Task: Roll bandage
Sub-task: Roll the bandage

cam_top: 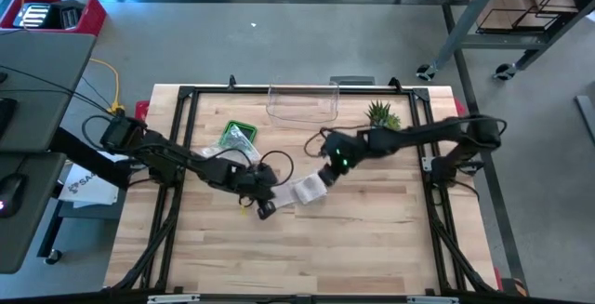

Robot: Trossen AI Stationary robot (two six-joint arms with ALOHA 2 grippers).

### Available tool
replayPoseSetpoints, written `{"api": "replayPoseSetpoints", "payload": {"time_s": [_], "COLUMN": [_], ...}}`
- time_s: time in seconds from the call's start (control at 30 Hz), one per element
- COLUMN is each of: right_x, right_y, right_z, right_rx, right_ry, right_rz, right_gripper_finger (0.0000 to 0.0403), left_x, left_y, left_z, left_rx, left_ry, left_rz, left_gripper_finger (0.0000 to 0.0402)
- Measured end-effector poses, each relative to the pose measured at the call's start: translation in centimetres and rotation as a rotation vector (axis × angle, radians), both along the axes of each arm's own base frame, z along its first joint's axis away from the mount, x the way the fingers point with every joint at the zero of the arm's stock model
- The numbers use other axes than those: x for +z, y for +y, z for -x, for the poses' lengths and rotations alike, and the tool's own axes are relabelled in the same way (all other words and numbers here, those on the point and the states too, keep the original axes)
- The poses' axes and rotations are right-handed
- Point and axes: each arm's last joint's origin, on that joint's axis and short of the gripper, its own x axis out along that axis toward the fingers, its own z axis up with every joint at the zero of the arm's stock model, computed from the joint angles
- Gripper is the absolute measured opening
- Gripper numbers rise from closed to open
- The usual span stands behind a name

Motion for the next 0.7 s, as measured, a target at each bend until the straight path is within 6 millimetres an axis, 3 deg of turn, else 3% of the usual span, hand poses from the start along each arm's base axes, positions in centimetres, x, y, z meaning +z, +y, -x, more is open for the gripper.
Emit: {"api": "replayPoseSetpoints", "payload": {"time_s": [0.07,0.13,0.27,0.47,0.7], "right_x": [-0.5,-1.4,-3.7,-5.1,-4.4], "right_y": [-2.1,-4.1,-7.4,-7.3,-6.9], "right_z": [-0.1,0.0,0.7,0.1,-1.8], "right_rx": [-0.034,-0.039,0.005,0.053,0.002], "right_ry": [-0.002,0.02,0.071,0.048,-0.103], "right_rz": [-0.005,-0.019,-0.111,-0.225,-0.258], "right_gripper_finger": [0.0107,0.0104,0.0019,0.0003,0.0], "left_x": [0.7,1.3,0.4,-1.2,-2.2], "left_y": [-0.2,-0.2,-0.2,-0.5,-1.5], "left_z": [-1.2,-2.8,-6.0,-10.8,-13.0], "left_rx": [-0.066,-0.102,-0.099,-0.049,-0.023], "left_ry": [-0.078,-0.131,-0.14,-0.242,-0.271], "left_rz": [-0.013,-0.043,-0.141,-0.091,-0.068], "left_gripper_finger": [0.0044,0.0042,0.0007,0.0001,0.0001]}}
